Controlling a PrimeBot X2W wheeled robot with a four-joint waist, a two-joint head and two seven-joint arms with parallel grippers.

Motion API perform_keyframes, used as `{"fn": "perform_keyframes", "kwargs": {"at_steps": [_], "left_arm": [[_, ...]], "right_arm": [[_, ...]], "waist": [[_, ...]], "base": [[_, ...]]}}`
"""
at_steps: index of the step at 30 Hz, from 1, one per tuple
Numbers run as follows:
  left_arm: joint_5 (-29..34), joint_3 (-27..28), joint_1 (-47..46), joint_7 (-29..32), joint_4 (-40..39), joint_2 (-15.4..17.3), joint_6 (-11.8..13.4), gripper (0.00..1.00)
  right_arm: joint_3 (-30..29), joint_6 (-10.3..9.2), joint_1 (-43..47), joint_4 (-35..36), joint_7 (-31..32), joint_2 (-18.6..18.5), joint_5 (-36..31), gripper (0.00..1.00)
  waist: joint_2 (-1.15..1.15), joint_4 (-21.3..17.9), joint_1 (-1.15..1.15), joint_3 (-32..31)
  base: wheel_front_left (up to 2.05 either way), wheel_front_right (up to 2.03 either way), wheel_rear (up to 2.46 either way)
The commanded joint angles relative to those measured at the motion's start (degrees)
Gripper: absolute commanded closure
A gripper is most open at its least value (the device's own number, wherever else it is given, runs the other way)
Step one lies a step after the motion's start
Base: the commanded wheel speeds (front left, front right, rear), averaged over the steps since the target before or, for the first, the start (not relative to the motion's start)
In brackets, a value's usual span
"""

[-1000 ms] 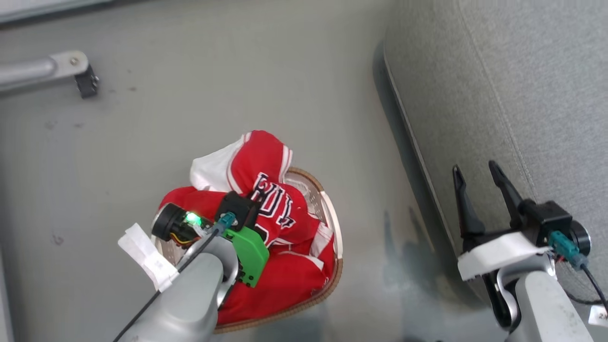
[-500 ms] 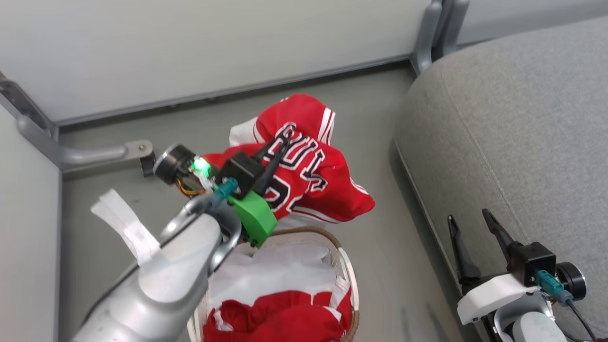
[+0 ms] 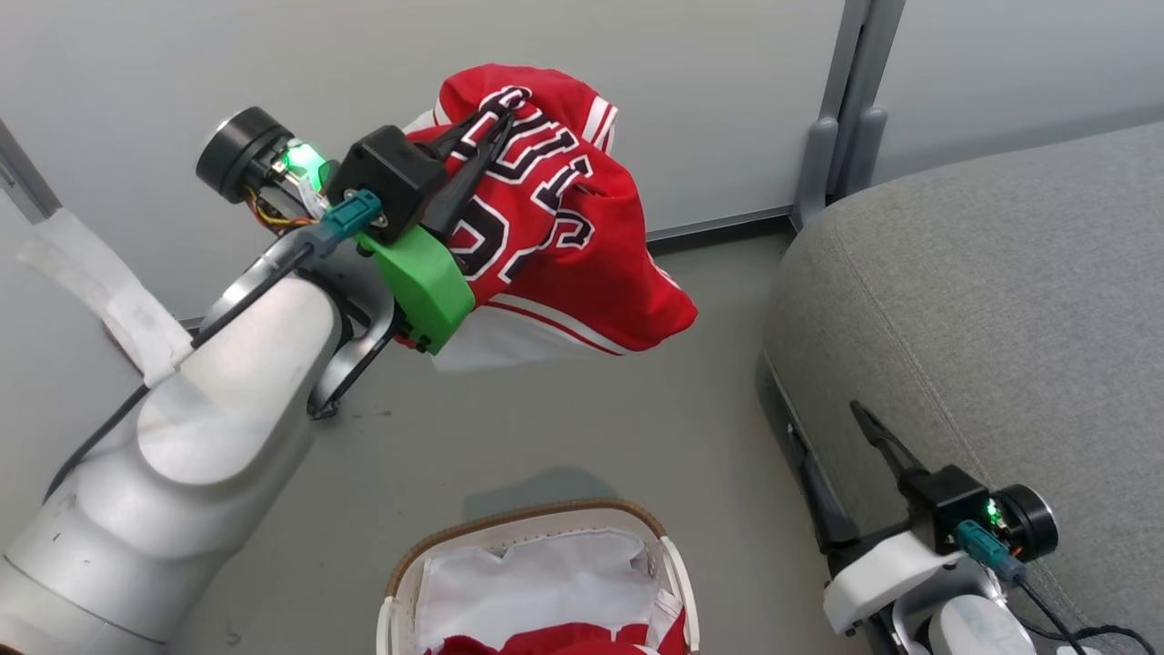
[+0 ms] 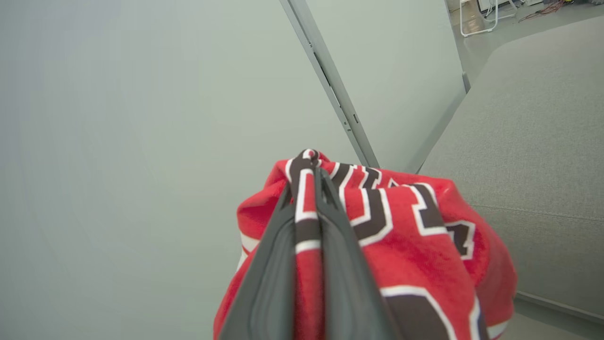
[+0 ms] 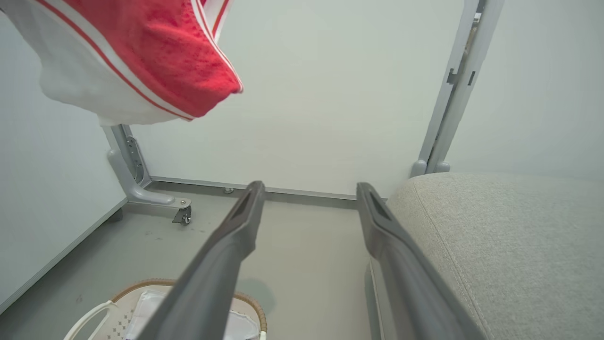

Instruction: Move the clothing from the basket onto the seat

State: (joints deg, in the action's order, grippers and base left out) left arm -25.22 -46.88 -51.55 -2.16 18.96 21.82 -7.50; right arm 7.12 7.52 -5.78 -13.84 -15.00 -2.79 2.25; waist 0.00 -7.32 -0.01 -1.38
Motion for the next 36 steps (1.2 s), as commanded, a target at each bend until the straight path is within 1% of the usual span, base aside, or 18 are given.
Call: {"fn": "perform_keyframes", "kwargs": {"at_steps": [1, 8, 12, 19, 23, 26, 31, 36], "left_arm": [[-0.7, 0.1, -1.1, 0.0, -0.1, 0.3, 0.1, 1.0], [-1.4, -0.5, -3.4, 0.4, -0.9, -1.2, 0.1, 1.0], [-1.5, -1.0, -4.1, -0.2, -1.4, -2.0, 0.1, 1.0], [-1.6, -2.3, -5.0, 0.0, -2.8, -3.0, 0.1, 1.0], [-1.9, -2.7, -5.2, 0.1, -3.3, -3.1, 0.1, 1.0], [-1.9, -3.0, -5.0, 0.2, -3.6, -3.0, 0.1, 1.0], [-2.2, -3.3, -4.2, 0.5, -3.7, -2.5, 0.5, 1.0], [-2.7, -3.5, -3.3, 0.6, -3.7, -2.5, 0.6, 1.0]], "right_arm": [[0.6, -0.06, -0.7, -0.1, -0.3, -0.2, -0.7, 0.0], [2.9, -0.06, -4.3, -1.5, -0.3, -0.2, -3.4, 0.0], [4.7, -0.06, -6.8, -2.8, -0.3, -0.2, -1.4, 0.0], [10.0, -0.07, -12.5, -7.9, -0.3, -0.3, 1.5, 0.0], [11.0, -0.06, -15.1, -9.6, -0.3, -0.2, 2.9, 0.0], [12.3, -0.06, -15.9, -8.7, -0.3, -0.2, 5.1, 0.0], [16.5, -0.07, -16.7, -5.5, -0.3, -0.2, 7.6, 0.0], [17.9, -0.06, -17.4, -1.7, -0.3, -0.2, 9.2, 0.0]], "waist": [[0.0, 0.0, 0.01, -0.3], [0.0, 0.7, 0.01, -0.6], [0.0, 1.1, 0.01, -0.7], [0.0, 1.9, 0.01, -0.6], [0.0, 2.2, 0.01, -0.5], [0.0, 2.4, 0.01, -0.5], [0.0, 2.3, 0.01, -0.3], [0.0, 2.2, 0.01, -0.1]], "base": [[0.0, 0.0, 0.0], [0.0, 0.0, 0.0], [0.0, 0.0, 0.0], [0.0, 0.0, 0.0], [0.0, 0.0, 0.0], [0.0, 0.0, 0.0], [0.0, 0.0, 0.0], [0.0, 0.0, 0.0]]}}
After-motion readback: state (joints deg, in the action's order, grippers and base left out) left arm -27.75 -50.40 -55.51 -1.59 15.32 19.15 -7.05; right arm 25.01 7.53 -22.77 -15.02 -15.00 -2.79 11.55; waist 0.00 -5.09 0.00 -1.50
